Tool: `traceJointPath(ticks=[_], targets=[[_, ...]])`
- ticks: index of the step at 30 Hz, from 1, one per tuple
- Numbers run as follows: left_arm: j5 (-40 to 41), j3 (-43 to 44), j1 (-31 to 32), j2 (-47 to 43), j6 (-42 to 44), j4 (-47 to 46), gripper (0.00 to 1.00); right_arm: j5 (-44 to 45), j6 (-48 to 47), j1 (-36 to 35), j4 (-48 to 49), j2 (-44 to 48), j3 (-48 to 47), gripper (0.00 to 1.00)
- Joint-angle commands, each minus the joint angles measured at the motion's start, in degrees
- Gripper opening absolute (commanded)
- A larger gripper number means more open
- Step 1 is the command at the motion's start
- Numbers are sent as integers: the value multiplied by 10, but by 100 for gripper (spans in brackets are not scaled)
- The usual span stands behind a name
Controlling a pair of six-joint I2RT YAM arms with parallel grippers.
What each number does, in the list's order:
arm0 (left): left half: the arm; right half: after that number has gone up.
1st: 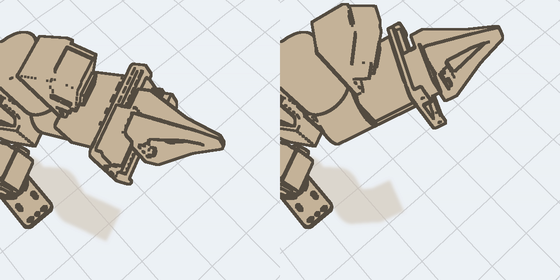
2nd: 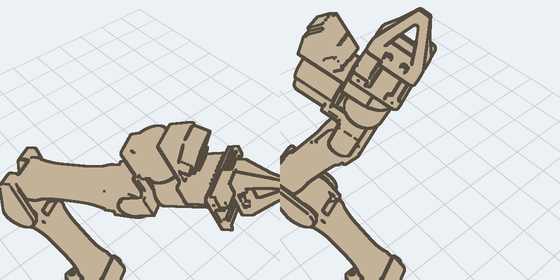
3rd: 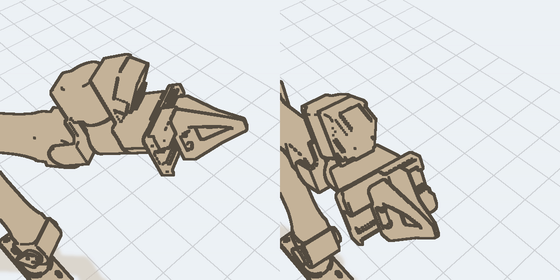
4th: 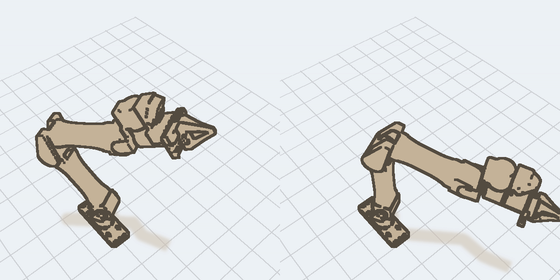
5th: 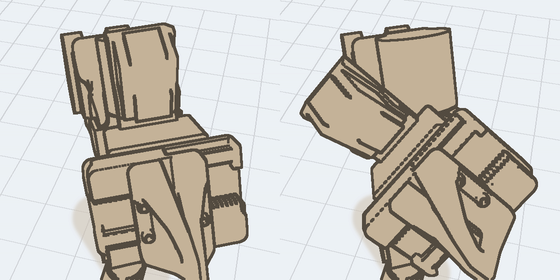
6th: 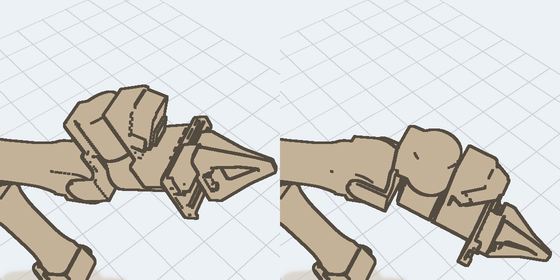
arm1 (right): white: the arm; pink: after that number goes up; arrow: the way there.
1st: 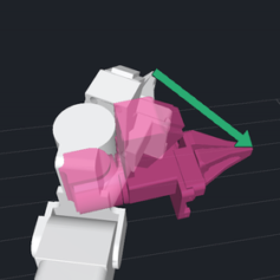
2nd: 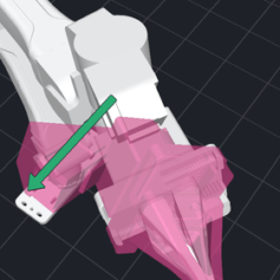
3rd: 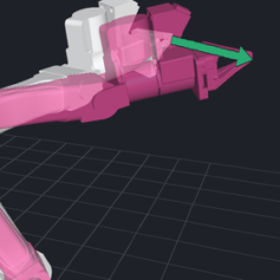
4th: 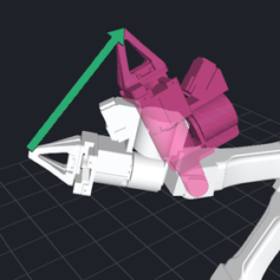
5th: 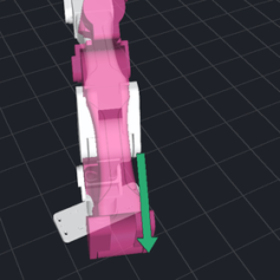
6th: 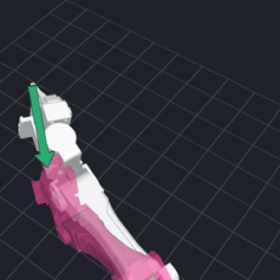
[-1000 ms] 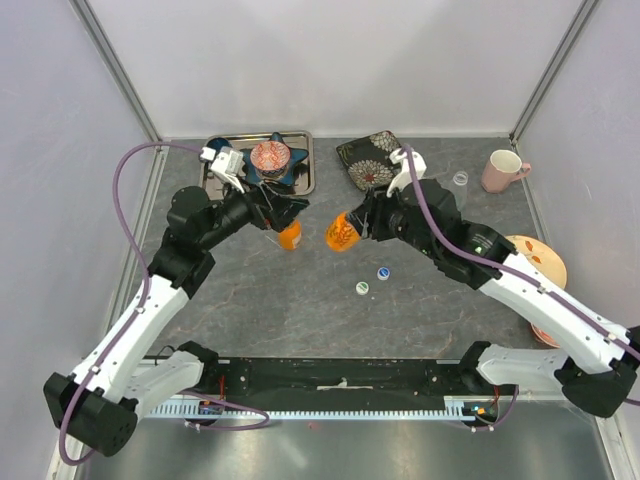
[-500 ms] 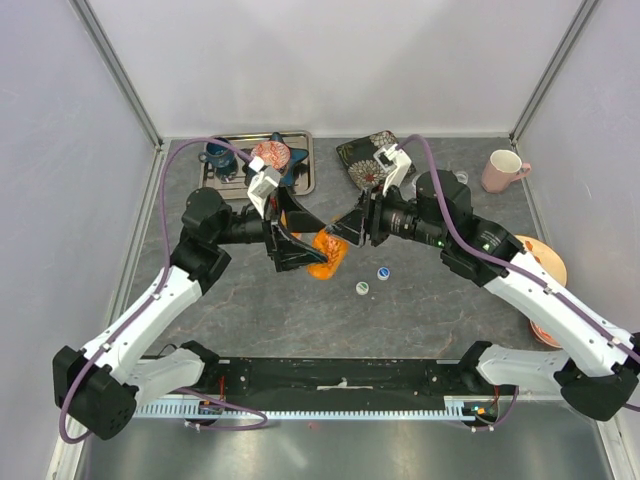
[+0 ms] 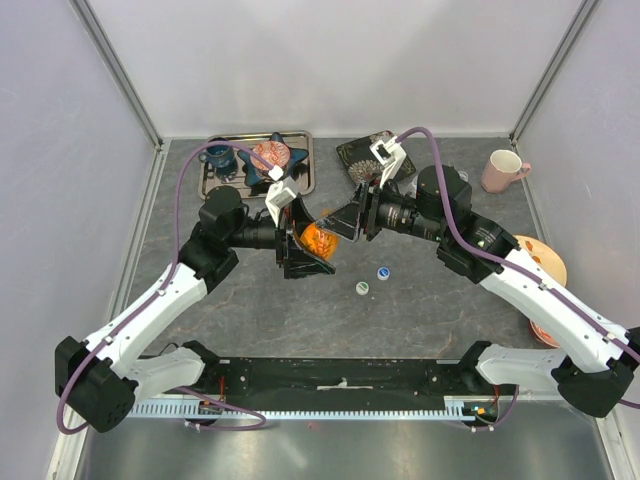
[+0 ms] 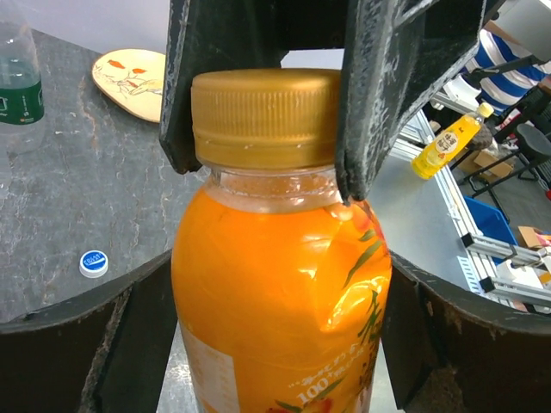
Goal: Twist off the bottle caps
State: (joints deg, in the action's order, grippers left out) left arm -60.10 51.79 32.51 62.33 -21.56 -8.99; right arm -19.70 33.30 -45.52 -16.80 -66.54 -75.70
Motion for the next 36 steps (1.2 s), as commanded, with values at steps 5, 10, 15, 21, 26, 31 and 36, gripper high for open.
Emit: traceJointPath(ticks=[5,10,15,21,26,31,36], targets=[[15,21,3,-7,28,-2,88,-10,20,-1,58,12,6,0],[28,22,3,-10,28,-7,77,-1,18,-5,57,13,12,0],[41,17,3,-12,41,7,54,28,8,-8,35,15,0,22],[162,2,15,-41,86,38,45,119,-6,-8,-17,23,-41,72],[378,2,67,-60,139,78,41,194,18,-8,-25,19,-49,77],[579,2,130,-62,174,86,41,225,41,-9,-30,-4,-65,76],[663,1,163,-56,189,86,40,244,44,-25,-30,-33,-81,75]])
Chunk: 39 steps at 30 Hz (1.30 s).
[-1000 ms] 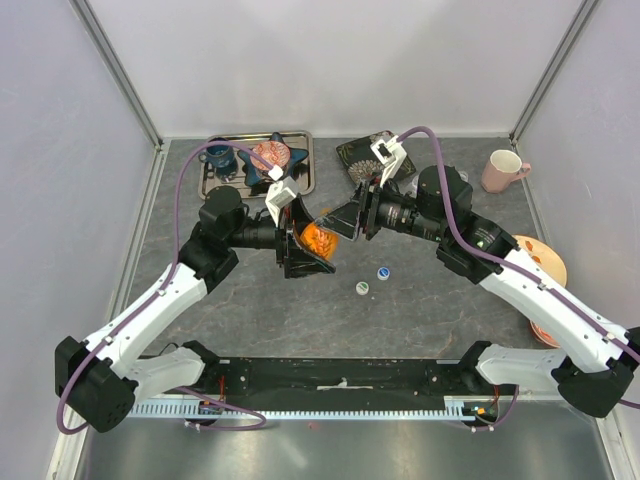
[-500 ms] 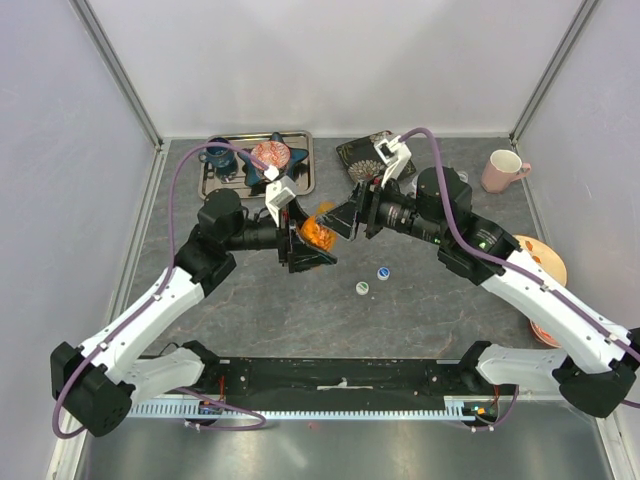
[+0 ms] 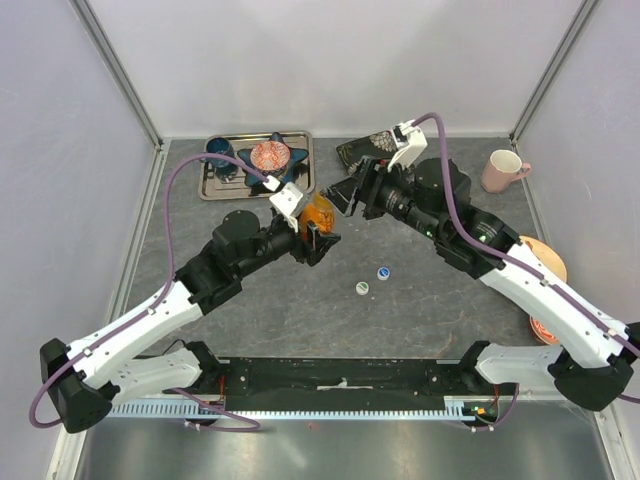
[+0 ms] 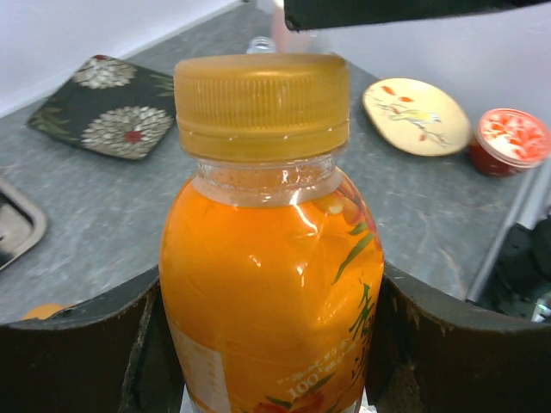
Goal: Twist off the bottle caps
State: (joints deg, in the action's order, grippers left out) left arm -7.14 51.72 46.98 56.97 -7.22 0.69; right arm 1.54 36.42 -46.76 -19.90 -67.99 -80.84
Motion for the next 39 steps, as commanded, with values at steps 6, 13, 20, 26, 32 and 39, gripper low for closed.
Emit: traceJointPath(ticks=[6,13,20,26,32,39], targets=[[138,1,25,-1,47,-10,40,40,11,-27,4,-52,-42,72],[122,-3,28,-7,51,-10,40,49,9,-32,19,-61,-36,66],[113,-5,28,-5,50,-10,40,79,4,-35,38,-58,-30,71],[111,-7,28,-5,48,-10,40,71,-4,-36,40,-65,-30,66],[111,-4,28,-5,46,-10,41,50,-5,-38,46,-65,-13,37],[74,3,28,-21,50,-10,45,-7,-35,-38,38,-64,0,0]])
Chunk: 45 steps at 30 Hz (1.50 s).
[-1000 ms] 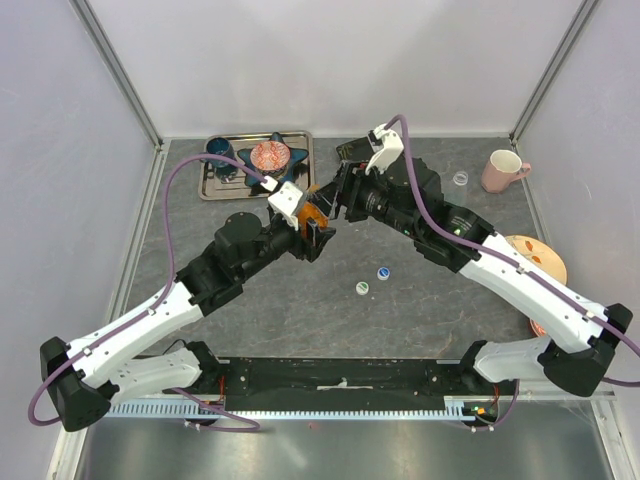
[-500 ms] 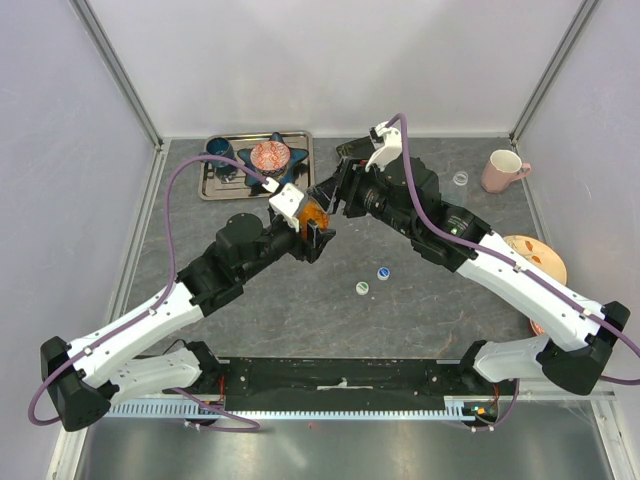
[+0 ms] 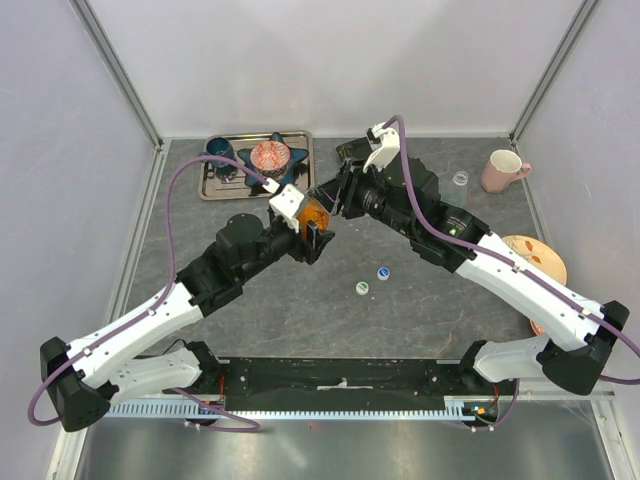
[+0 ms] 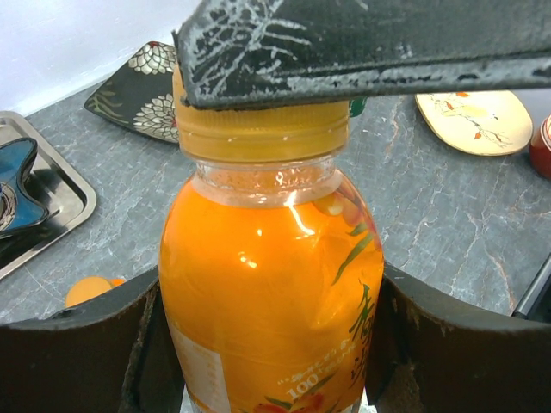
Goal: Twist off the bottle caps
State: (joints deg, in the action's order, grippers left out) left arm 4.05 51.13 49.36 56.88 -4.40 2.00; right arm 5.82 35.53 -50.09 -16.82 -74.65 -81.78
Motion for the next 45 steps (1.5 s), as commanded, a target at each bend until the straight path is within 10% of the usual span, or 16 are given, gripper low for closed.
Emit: traceJointPath(ticks=[1,13,21,27,34,45], targets=[[-54,13,4,-24,23,-10,45,-56,-32,-4,6,5,10,0],[-568,77,-73,-28,-69,-17,46,-254,-141,11,-8,53,11,0],[-764,31,-146,16,-328,-307,46,-397,-187,17,15,81,39,0],[-762,36,-152,43,-368,-368,45,-300,-178,20,7,100,48,3],[-668,77,-151,28,-173,-113,44,-145,-118,27,-8,114,-4,72],[-412,87,-110,-3,5,53,45,-83,-36,26,-16,87,-40,79]])
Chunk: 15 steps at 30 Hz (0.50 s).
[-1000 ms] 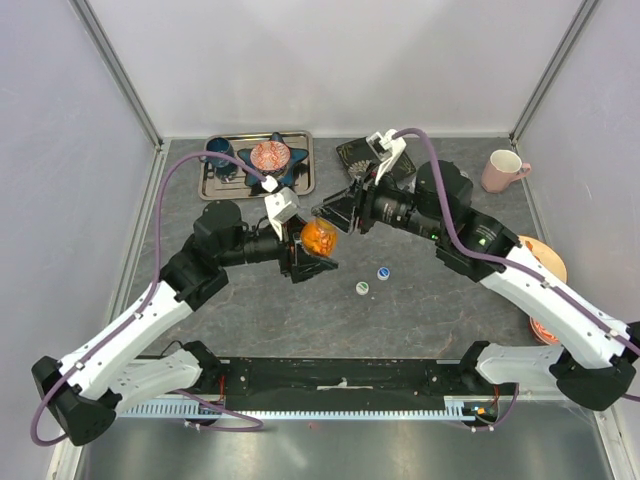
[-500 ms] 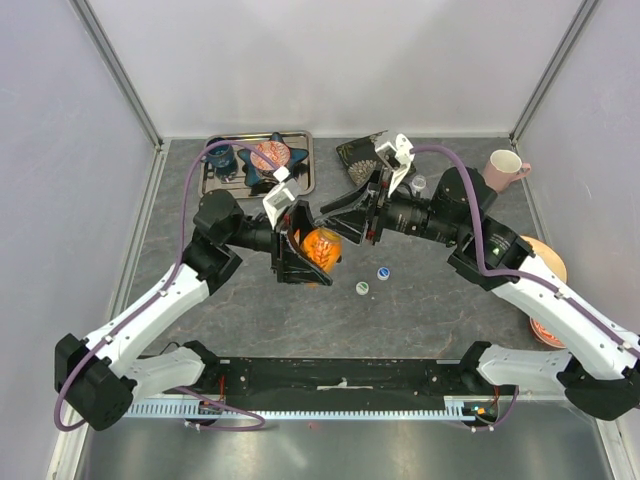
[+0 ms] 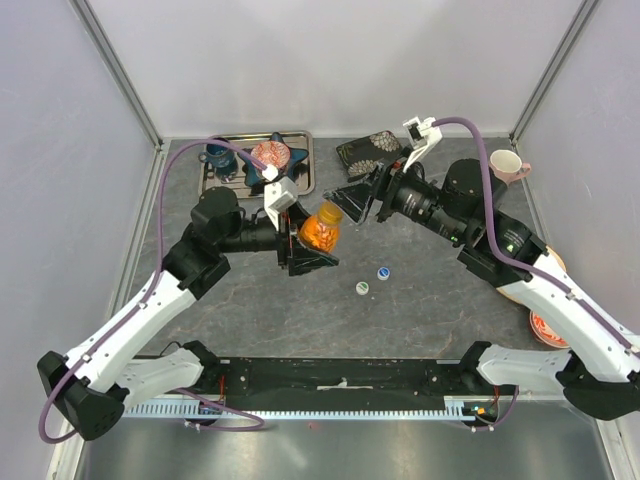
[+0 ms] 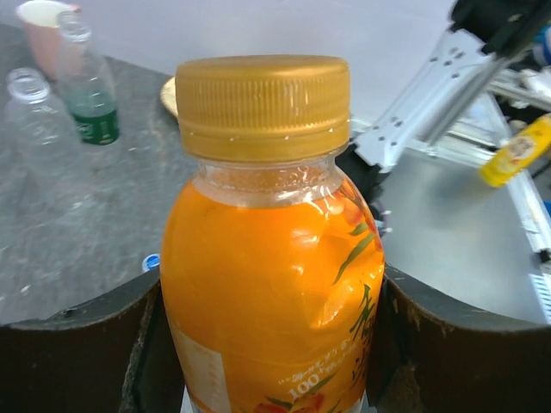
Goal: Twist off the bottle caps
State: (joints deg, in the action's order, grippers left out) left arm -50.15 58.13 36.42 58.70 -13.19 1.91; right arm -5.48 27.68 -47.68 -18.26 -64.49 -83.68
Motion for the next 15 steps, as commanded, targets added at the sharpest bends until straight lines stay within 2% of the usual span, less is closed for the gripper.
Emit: traceJointPath(ticks=[1,6,15], targets=[[150,16,24,-24,105,58,45,30,47,3,-2,-18,-21,79],[238,9,37,-39,120,60,46,11,73,2,8,-40,-16,78],[264,4,39,-42,127,58,46,-1,84,-11,25,-55,1,73]])
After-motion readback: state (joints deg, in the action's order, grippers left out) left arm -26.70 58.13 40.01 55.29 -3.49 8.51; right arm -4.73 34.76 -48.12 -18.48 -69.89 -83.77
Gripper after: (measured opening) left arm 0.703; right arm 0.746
